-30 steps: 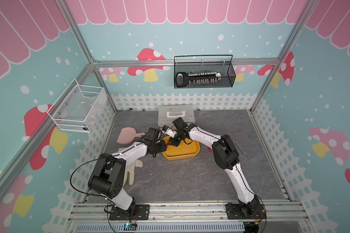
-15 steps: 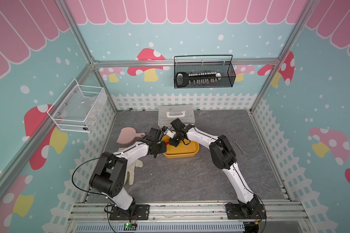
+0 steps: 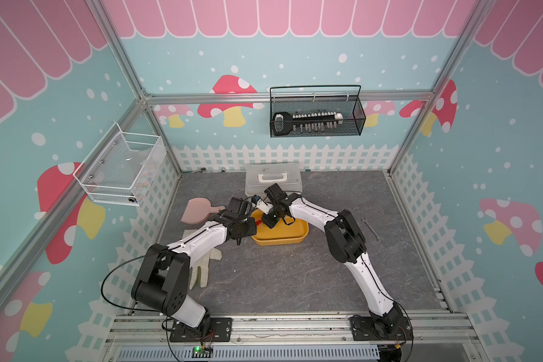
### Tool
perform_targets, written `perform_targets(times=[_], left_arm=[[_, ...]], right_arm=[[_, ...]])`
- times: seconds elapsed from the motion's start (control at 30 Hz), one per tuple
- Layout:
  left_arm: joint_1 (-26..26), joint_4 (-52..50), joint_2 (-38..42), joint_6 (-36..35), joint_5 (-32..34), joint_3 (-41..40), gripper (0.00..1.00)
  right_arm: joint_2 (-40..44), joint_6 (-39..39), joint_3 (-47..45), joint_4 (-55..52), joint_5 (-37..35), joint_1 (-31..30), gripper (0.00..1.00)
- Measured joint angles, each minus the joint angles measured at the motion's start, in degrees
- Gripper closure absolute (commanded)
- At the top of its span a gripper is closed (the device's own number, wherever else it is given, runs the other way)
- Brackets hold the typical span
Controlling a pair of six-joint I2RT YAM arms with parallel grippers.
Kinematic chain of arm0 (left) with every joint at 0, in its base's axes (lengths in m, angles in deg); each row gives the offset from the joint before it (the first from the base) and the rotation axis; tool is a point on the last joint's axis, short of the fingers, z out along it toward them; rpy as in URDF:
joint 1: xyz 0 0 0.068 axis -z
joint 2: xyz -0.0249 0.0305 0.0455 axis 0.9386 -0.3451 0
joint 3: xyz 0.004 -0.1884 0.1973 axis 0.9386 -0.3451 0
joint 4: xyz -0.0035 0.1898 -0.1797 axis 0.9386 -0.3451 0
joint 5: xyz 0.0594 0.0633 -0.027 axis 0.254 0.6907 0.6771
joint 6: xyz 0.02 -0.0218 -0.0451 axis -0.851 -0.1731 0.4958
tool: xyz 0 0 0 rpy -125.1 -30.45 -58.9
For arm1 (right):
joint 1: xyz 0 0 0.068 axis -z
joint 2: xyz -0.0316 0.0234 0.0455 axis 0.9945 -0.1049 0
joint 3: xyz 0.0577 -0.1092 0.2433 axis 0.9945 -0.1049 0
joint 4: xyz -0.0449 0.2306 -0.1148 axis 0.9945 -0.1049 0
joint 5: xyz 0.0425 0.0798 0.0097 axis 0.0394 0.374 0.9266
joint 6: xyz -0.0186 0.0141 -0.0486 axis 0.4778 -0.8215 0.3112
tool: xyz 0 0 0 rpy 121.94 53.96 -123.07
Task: Take the screw protection sleeves out of the storage box
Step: Pick up the screw protection sleeve from the storage box.
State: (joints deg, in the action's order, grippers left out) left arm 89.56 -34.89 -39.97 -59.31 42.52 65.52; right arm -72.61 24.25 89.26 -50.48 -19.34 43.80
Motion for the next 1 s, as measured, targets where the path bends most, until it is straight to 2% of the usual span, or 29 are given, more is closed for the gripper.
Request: perform_targets(times=[0.3,0.77,1.0], left_arm=[[0.0,0.2,6.7,0.0,0.7,-2.3,0.6],[0.3,3.8,8.7,0.7,-0.7,-5.2,0.6],[0.3,4.7,13.6,0.7,-0.8,-8.4,0.6]], right_arm=[[10.9,-2.1,-10.2,-1.5,-0.4,0.0,0.93],[34.9,-10.3,-32.5,0.2,-2.8,0.2,0.9],[48.6,-13.9,-42.2,1.4,-3.9,3.6,0.89]])
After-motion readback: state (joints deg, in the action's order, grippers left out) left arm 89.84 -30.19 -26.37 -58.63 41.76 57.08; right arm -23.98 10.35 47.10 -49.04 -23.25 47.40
